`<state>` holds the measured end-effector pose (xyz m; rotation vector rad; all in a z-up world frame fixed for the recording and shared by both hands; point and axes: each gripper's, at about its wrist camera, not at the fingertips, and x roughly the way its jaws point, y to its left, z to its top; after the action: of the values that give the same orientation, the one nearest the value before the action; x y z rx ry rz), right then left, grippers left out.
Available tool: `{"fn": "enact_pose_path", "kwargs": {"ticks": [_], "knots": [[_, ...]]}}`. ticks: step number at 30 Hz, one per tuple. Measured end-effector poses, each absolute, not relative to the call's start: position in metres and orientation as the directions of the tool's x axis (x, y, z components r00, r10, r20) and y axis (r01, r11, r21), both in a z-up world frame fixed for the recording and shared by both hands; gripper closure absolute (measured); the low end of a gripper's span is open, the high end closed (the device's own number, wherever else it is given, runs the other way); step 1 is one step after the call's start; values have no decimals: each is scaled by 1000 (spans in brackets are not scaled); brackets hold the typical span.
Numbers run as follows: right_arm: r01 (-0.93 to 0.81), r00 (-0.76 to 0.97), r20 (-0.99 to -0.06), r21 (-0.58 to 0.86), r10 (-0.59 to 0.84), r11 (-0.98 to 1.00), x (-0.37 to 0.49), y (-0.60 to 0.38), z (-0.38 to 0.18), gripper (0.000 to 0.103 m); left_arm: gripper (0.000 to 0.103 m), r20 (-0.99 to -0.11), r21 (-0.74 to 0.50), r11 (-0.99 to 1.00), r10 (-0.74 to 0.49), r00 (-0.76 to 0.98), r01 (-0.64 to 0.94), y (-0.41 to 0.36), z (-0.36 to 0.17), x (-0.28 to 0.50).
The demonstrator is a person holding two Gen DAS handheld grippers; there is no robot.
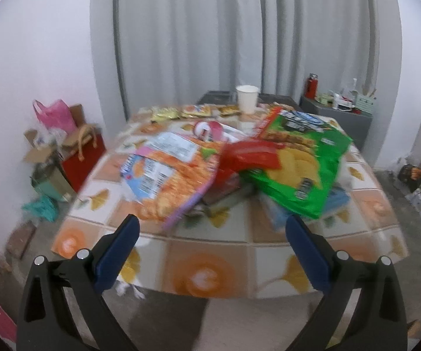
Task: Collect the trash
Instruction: 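Grasp the red snack wrapper with the left tool while the right tool reaches toward the white glove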
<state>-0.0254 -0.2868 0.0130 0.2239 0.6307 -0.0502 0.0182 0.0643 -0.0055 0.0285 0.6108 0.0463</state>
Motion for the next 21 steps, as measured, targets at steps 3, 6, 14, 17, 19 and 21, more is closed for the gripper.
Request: {"fn": "enact_pose_path", "kwargs": {"ticks": [3, 6, 14, 17, 19, 21], "knots": [[48, 808, -578, 257, 114, 965, -18, -282, 19, 8, 13, -559, 61, 997, 65, 827, -38, 70, -10, 22], [-18, 798, -569, 311, 201, 950, -8, -274, 24, 17, 19, -557, 83, 996, 69, 828, -27, 74, -15, 29], [-114, 744, -575, 392, 340, 913, 22, -253, 23, 31, 30, -449, 266, 962, 60, 891, 69, 49, -15, 46], [-119, 732, -582, 401, 353, 908, 29, -249, 21, 31, 37, -396, 422, 903, 101, 913, 83, 32, -20, 57], [-119, 722, -592, 401, 357, 908, 35, -248, 17, 32, 43, -372, 517, 850, 116, 921, 102, 21, -28, 66], [-114, 707, -600, 424, 374, 898, 42, -250, 12, 33, 44, -356, 578, 807, 118, 927, 120, 13, -34, 71]]}}
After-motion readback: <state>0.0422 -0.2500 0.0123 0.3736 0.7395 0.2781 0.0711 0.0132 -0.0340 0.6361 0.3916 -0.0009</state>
